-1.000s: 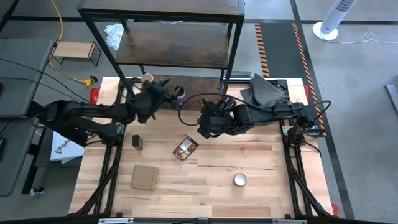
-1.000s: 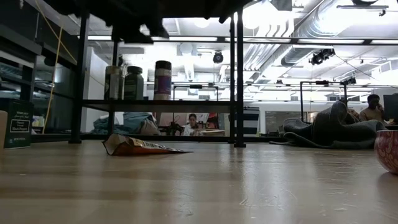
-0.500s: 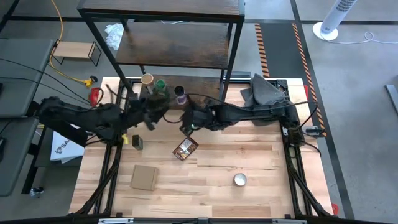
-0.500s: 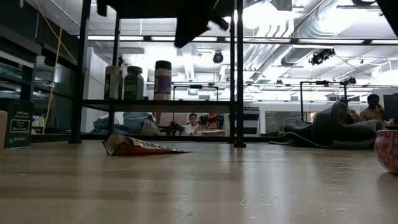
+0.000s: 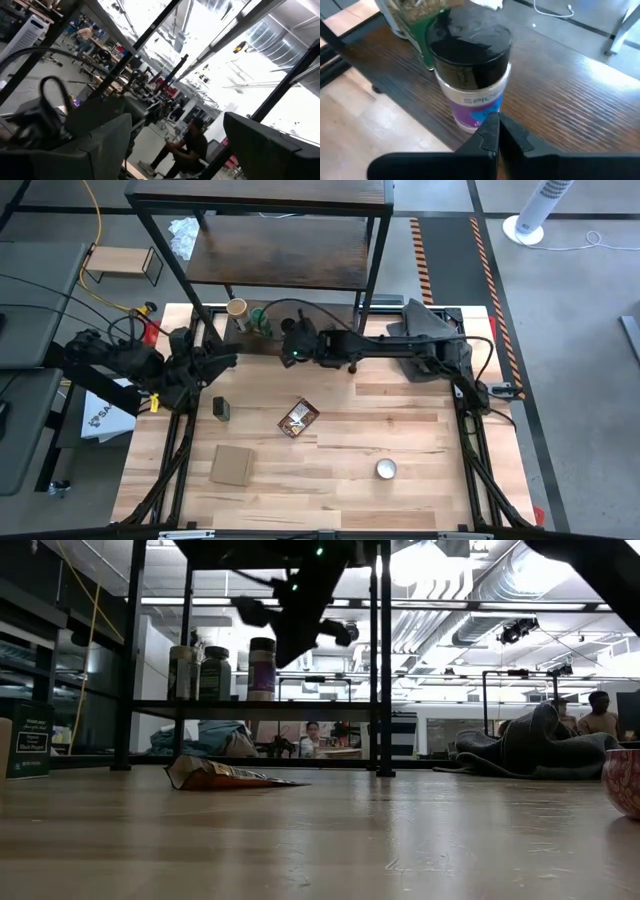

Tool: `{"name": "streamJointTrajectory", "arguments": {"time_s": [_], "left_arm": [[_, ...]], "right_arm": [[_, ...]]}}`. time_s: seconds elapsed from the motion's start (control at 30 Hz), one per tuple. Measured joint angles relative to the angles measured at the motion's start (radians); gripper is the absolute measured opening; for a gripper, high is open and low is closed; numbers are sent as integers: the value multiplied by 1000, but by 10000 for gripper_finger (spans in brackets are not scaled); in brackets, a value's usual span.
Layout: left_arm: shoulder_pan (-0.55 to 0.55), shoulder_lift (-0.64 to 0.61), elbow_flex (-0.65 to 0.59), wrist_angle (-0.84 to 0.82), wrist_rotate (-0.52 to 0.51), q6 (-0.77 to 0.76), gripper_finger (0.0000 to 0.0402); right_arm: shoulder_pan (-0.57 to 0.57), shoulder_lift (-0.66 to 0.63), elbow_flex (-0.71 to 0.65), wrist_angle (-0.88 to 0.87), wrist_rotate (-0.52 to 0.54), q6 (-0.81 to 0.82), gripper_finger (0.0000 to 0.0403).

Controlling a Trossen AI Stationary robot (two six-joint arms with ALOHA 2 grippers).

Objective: Shelf spices
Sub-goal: Put the black seasoning bottle on the shelf, then put the black seasoning can on the shelf

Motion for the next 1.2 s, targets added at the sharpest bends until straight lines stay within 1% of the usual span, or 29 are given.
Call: {"name": "streamJointTrajectory", "arguments": {"time_s": [0.23, 0.53, 0.63, 0.7, 0.8, 0.97, 1.07, 1.2], "left_arm": [[-20, -3, 0, -2, 5, 0, 312], [-56, -2, 0, 0, 5, -53, 312], [-67, -2, 0, 0, 5, -53, 312], [-71, -2, 0, 2, 5, -55, 312], [-74, -2, 0, 2, 5, -77, 312], [-75, -1, 0, -2, 36, -85, 312], [-75, 8, 0, -32, 72, -87, 312], [-75, 34, 0, -61, 114, -107, 312]], "right_arm": [[2, 52, 0, 163, 3, -68, 0], [-15, 82, 0, 301, 5, -73, 0], [-25, 89, 0, 337, -36, -100, 0], [-27, 89, 0, 320, -67, -135, 0], [-24, 77, 0, 244, -87, -202, 0], [-7, -5, -1, 100, -128, -291, 0], [10, -59, 0, 11, -189, -342, 0], [35, -145, 0, -86, -312, -409, 0]]}}
